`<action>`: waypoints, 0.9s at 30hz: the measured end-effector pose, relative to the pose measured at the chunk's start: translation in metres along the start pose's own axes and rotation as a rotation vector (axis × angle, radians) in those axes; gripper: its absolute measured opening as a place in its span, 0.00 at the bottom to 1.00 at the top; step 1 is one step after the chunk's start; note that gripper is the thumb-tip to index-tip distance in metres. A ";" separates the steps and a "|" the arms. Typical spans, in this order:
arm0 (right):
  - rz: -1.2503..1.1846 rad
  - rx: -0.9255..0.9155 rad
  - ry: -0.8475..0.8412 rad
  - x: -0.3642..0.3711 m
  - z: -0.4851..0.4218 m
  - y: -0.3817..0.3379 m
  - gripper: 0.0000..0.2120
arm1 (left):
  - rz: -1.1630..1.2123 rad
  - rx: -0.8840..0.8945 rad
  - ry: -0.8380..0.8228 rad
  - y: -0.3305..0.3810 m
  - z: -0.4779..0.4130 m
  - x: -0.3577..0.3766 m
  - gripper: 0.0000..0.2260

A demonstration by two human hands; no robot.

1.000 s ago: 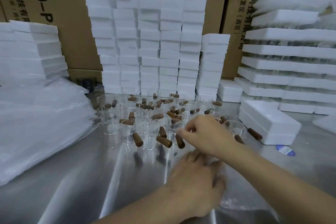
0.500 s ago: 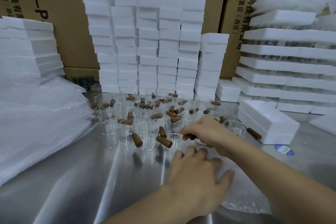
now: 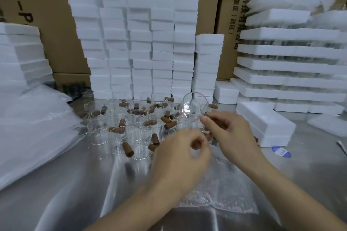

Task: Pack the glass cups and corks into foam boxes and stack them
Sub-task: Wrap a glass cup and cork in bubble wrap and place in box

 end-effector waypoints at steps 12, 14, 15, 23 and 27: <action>0.207 -0.285 0.166 -0.008 0.012 -0.014 0.09 | 0.080 0.208 0.405 -0.025 -0.022 -0.025 0.28; 0.222 -0.288 0.162 -0.008 0.013 -0.018 0.11 | 0.096 0.228 0.446 -0.022 -0.023 -0.029 0.28; 0.226 -0.289 0.162 -0.007 0.013 -0.019 0.12 | 0.090 0.233 0.456 -0.021 -0.024 -0.030 0.28; 0.221 -0.380 0.195 -0.004 0.018 -0.037 0.07 | 0.075 0.303 0.493 -0.013 -0.023 -0.042 0.28; 0.162 -0.379 0.219 -0.007 0.019 -0.041 0.10 | 0.109 0.287 0.497 -0.011 -0.022 -0.043 0.29</action>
Point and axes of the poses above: each hand's wrist, its own z-axis away from the middle knuckle, its own x-axis out of the palm, y = z × x, the point moved 3 cm from there along -z, towards the middle knuckle, and after that the axes turned 4 degrees about -z, right-handed, at the moved point
